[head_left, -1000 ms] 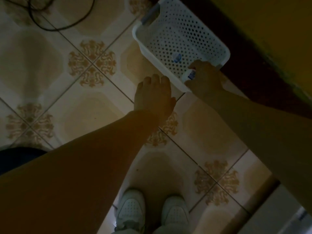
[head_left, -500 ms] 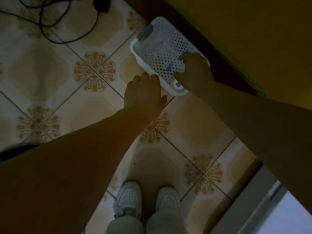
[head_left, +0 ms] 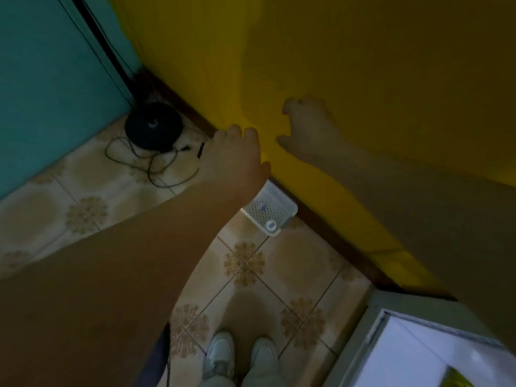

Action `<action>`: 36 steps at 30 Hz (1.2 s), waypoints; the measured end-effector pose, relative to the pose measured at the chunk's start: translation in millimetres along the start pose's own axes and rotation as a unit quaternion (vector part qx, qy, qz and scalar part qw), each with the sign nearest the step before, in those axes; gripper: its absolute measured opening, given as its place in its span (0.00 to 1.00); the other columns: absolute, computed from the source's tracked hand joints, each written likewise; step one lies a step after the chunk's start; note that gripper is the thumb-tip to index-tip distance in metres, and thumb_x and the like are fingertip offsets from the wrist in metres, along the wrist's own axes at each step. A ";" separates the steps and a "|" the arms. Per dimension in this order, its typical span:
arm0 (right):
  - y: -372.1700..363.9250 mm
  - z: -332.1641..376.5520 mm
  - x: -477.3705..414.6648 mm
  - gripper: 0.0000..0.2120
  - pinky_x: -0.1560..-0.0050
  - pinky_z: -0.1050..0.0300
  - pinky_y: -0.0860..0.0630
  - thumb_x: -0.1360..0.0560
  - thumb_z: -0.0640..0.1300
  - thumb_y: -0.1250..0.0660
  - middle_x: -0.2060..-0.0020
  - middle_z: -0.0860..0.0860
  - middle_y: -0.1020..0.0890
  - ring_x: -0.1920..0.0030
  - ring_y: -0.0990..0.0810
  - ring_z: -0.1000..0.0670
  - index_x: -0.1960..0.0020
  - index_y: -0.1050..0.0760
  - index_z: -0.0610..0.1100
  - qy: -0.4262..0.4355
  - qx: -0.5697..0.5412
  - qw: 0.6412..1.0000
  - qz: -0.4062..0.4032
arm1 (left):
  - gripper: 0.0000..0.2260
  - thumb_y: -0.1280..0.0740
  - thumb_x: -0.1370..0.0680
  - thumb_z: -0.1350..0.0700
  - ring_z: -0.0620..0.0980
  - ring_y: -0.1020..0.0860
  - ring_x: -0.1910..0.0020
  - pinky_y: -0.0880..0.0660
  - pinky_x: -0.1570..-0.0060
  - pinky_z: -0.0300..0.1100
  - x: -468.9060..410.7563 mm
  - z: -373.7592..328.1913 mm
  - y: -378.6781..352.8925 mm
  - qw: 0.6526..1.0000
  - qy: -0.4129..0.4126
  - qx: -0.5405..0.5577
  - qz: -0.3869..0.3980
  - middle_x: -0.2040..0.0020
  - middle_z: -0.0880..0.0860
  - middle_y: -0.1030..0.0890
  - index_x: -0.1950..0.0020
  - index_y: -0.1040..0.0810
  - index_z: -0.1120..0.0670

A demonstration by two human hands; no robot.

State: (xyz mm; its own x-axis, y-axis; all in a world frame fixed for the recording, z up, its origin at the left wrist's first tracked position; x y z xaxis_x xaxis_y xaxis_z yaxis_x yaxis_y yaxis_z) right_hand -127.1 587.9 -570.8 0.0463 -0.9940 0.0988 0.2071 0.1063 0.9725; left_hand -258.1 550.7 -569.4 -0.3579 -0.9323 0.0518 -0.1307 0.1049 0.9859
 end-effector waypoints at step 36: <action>623.8 13.9 628.8 0.21 0.46 0.51 0.29 0.24 0.47 0.34 0.40 0.42 0.29 0.39 0.30 0.41 0.34 0.33 0.41 -0.413 0.170 0.832 -0.330 | 0.24 0.39 0.23 0.41 0.57 0.28 0.40 0.29 0.44 0.50 352.1 -397.9 557.6 0.875 -0.451 0.109 -0.137 0.37 0.57 0.28 0.33 0.32 0.56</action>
State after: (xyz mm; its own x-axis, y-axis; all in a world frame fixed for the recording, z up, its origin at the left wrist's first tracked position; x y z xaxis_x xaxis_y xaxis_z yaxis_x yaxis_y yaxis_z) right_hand 17.7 28.8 100.8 -0.6840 -0.5262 -0.5052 -0.3732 -0.3426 0.8622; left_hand -89.1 143.3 62.0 -0.8570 -0.2899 -0.4261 -0.4643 0.0757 0.8824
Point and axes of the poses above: each hand's wrist, its own x-axis away from the middle knuckle, its own y-axis out of the back of the hand, z = x × y, the point moved 4 cm from there along -x, towards the middle knuckle
